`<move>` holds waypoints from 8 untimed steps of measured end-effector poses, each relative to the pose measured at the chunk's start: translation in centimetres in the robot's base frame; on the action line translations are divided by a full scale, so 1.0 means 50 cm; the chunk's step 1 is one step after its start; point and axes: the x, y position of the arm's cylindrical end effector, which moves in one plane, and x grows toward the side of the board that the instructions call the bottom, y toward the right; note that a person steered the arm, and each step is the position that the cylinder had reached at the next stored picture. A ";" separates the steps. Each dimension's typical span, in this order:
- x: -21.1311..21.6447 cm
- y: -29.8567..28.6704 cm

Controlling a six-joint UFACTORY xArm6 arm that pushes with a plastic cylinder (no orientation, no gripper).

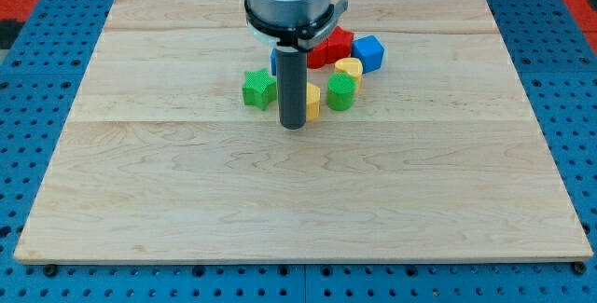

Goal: Move the green star to the center of the board

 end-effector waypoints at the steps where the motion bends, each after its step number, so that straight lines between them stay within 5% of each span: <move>1: 0.033 -0.005; 2: 0.074 -0.113; 3: 0.005 -0.175; 6: -0.082 -0.092; 7: -0.069 -0.188; 8: -0.167 -0.202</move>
